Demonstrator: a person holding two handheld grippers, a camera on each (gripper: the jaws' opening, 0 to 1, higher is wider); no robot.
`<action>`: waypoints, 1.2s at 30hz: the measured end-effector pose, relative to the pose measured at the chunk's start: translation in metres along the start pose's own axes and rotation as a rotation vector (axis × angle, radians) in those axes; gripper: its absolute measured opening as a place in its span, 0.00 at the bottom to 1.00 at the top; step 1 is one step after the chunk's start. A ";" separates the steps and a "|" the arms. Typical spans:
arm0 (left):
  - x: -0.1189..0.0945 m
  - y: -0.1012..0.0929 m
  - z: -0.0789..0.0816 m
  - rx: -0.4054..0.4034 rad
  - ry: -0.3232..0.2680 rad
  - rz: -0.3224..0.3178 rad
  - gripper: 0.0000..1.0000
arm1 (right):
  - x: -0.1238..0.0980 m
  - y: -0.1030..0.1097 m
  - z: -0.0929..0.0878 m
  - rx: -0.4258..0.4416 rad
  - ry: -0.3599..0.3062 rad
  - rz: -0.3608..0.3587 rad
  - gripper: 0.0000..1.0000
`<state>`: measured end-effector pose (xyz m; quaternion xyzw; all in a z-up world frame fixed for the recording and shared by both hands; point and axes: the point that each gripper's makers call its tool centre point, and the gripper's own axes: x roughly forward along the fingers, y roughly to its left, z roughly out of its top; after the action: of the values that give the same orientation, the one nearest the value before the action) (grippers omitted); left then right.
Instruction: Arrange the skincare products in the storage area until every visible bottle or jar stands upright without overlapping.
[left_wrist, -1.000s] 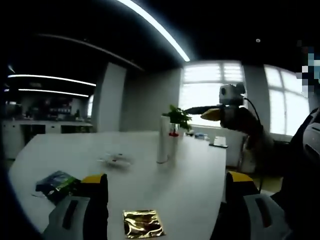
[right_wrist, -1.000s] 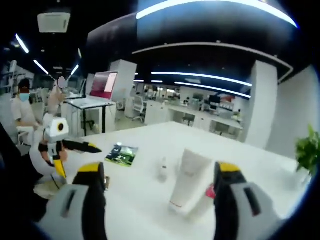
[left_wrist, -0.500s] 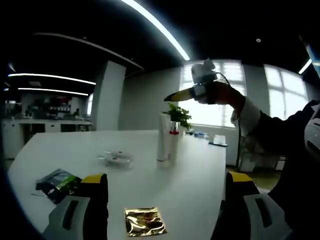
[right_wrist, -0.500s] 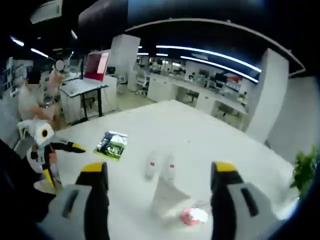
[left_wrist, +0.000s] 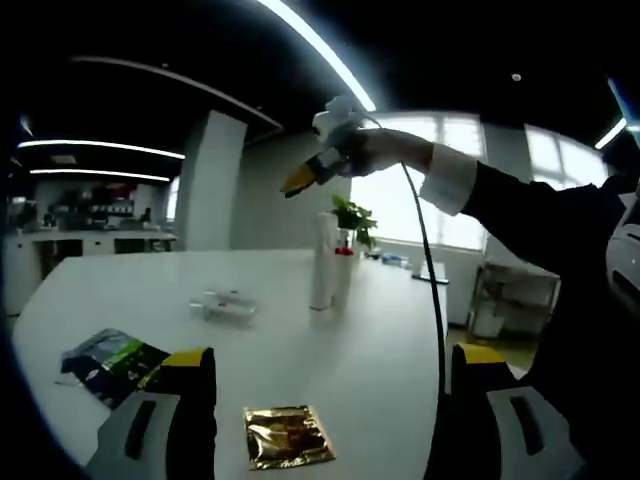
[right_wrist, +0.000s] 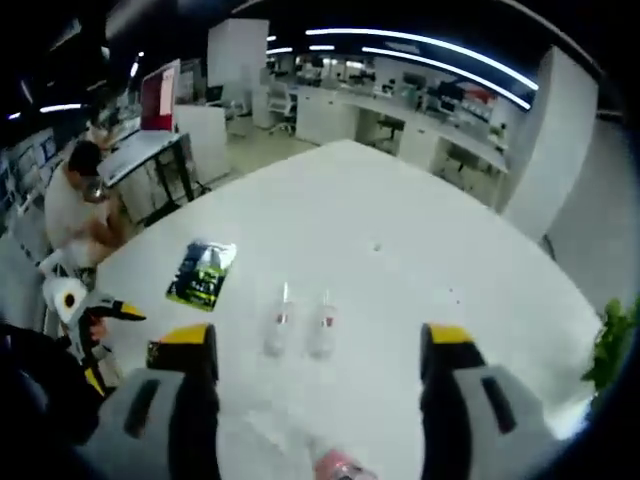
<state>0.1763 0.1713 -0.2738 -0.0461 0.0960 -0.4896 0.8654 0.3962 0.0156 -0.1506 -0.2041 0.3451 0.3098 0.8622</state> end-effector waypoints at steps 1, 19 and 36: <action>0.001 -0.001 0.000 -0.003 -0.002 -0.005 0.99 | 0.005 -0.003 -0.001 -0.017 0.025 -0.009 0.82; 0.017 0.019 0.011 0.014 -0.076 0.021 0.99 | 0.085 -0.009 -0.007 -0.004 0.191 0.081 0.77; -0.001 0.051 0.027 0.041 -0.146 0.129 0.94 | 0.160 -0.011 -0.020 0.016 0.349 0.171 0.52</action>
<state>0.2246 0.1979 -0.2566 -0.0578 0.0253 -0.4300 0.9006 0.4855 0.0589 -0.2785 -0.2176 0.5077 0.3390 0.7615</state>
